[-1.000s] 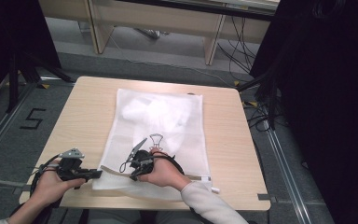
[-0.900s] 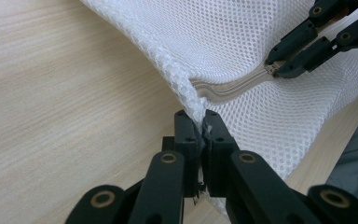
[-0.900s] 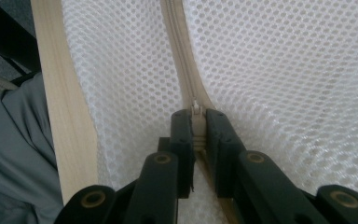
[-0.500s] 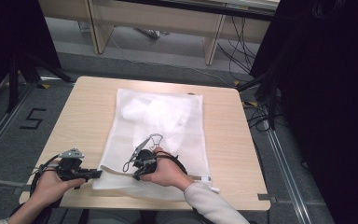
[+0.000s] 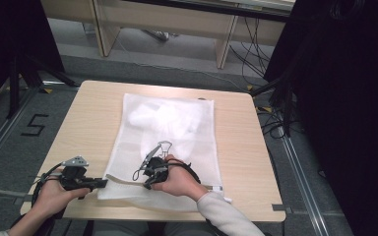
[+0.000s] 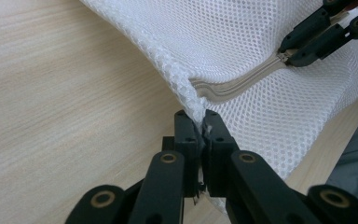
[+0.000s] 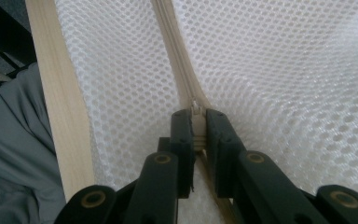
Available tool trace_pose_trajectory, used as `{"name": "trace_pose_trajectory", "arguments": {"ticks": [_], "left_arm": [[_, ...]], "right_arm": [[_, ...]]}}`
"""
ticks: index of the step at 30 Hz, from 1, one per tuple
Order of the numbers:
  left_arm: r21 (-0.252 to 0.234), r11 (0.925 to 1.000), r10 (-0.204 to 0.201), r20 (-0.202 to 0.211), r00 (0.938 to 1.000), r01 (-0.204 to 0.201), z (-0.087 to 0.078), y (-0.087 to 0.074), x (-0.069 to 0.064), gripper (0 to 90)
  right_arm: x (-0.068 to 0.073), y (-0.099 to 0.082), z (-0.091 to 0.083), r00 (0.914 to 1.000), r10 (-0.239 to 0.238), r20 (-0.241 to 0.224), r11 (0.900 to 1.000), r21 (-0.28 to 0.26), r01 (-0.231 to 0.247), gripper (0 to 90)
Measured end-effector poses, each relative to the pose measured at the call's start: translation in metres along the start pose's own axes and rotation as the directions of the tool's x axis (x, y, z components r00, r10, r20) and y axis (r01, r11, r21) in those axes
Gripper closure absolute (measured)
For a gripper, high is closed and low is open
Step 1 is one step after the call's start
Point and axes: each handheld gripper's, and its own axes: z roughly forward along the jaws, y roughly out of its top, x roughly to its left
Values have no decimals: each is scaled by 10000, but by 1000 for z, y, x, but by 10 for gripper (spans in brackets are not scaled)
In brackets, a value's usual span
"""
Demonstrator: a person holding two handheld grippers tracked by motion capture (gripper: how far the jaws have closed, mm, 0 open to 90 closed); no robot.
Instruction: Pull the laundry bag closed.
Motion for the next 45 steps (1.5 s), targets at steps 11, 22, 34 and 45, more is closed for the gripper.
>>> {"name": "trace_pose_trajectory", "arguments": {"ticks": [11, 22, 34, 45], "left_arm": [[0, 10000, 6, -14, 10000, -6, 0, 0, 0, 859], [12, 10000, 4, -17, 10000, -4, -1, 0, 1, 858], [16, 10000, -5, -71, 10000, 5, 0, 0, 1, 858], [37, 10000, 1, -51, 10000, -1, 1, 0, 1, 857]], "right_arm": [[-3, -6, -7, 9999, 103, 28, 9999, 44, -103, 827], [-5, -13, -13, 9997, 212, 97, 9997, 78, -212, 827], [-9, -22, -20, 9996, 259, 144, 9997, 41, -260, 827], [-10, -26, -22, 9994, 193, 301, 9998, 78, -195, 827]]}}
